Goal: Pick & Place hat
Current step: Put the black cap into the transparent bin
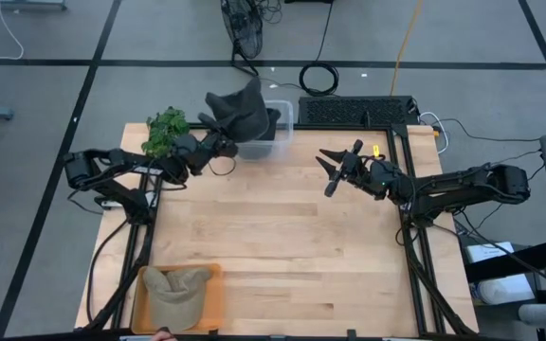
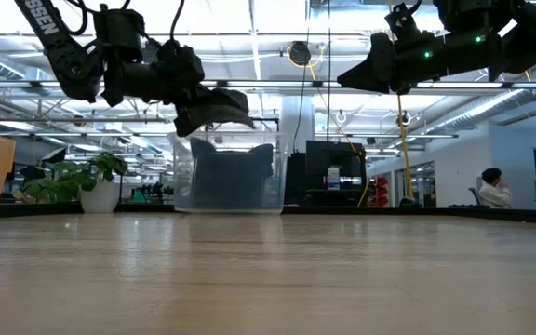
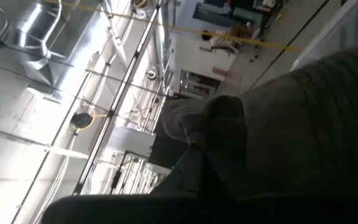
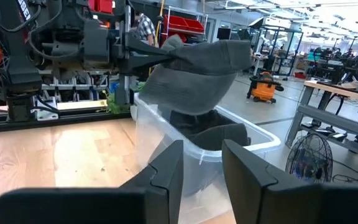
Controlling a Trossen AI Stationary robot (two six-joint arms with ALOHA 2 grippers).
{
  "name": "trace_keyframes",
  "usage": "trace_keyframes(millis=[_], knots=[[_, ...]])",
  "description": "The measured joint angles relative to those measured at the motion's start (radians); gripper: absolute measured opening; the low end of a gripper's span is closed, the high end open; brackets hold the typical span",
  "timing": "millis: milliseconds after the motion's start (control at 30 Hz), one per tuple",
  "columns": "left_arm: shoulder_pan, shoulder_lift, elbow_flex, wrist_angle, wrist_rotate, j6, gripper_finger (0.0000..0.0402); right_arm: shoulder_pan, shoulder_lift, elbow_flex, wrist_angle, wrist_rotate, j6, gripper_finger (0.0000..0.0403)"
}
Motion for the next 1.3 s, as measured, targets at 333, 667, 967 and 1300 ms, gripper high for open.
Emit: trace_keyframes(millis=[333,667,967,1300], knots=[[-0.007,0.000,0.000,-0.009,0.035,-0.005,0.0027,0.000,0.000,0.000,0.000,0.000,0.000,0.0089],[0.009,0.000,0.000,-0.011,0.079,-0.044,0.0027,0.000,0.000,0.000,0.000,0.000,0.000,0.0089],[0.014,0.000,0.000,-0.010,0.098,-0.091,0.0133,0.000,0.000,0.000,0.000,0.000,0.000,0.0089],[0.014,0.000,0.000,-0.011,0.092,-0.169,0.0183,0.000,0.000,0.000,-0.001,0.000,0.000,0.0089]])
